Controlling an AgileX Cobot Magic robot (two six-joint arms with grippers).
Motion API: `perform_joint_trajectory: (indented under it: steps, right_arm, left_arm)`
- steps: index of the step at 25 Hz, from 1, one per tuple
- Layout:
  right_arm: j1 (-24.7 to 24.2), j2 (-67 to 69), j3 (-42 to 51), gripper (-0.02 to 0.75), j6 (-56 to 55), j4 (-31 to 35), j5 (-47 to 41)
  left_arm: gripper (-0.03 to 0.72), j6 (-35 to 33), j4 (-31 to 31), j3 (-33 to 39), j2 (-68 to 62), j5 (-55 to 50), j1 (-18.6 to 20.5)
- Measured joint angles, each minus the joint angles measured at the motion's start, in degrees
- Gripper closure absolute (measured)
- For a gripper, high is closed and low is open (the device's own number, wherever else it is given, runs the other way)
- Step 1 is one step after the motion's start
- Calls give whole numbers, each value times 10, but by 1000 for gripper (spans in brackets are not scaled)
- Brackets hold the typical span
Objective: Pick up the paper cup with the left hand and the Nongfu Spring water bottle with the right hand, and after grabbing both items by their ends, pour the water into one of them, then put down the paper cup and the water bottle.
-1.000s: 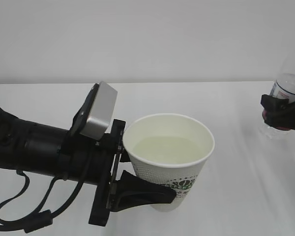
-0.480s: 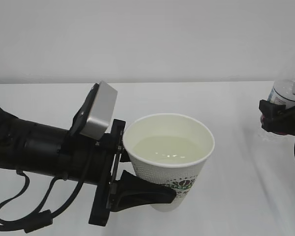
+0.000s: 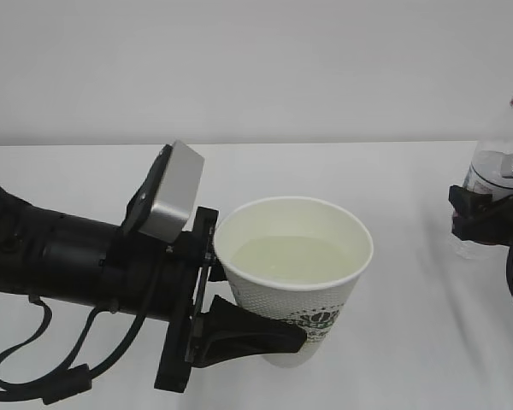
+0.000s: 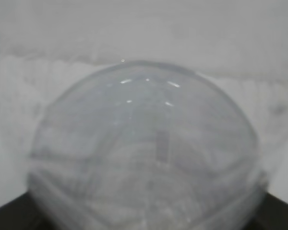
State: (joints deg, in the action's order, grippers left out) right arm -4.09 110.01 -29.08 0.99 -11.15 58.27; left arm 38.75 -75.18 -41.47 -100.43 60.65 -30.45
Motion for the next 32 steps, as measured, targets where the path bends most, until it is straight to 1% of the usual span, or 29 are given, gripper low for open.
perform_joint_trajectory:
  steps: [7, 21, 23, 28, 32]
  right_arm:
    - [0, 18, -1, 251, 22, 11, 10]
    - [0, 20, -1, 248, 23, 13, 22]
    - [0, 20, -1, 228, 23, 13, 22]
    - [0, 20, -2, 131, 19, 39, 29]
    - [0, 20, -2, 106, 17, 52, 40]
  left_arm:
    - [232, 0, 0, 0, 0, 0, 0]
    - [232, 0, 0, 0, 0, 0, 0]
    - [232, 0, 0, 0, 0, 0, 0]
    - [232, 0, 0, 0, 0, 0, 0]
    - [232, 0, 0, 0, 0, 0, 0]
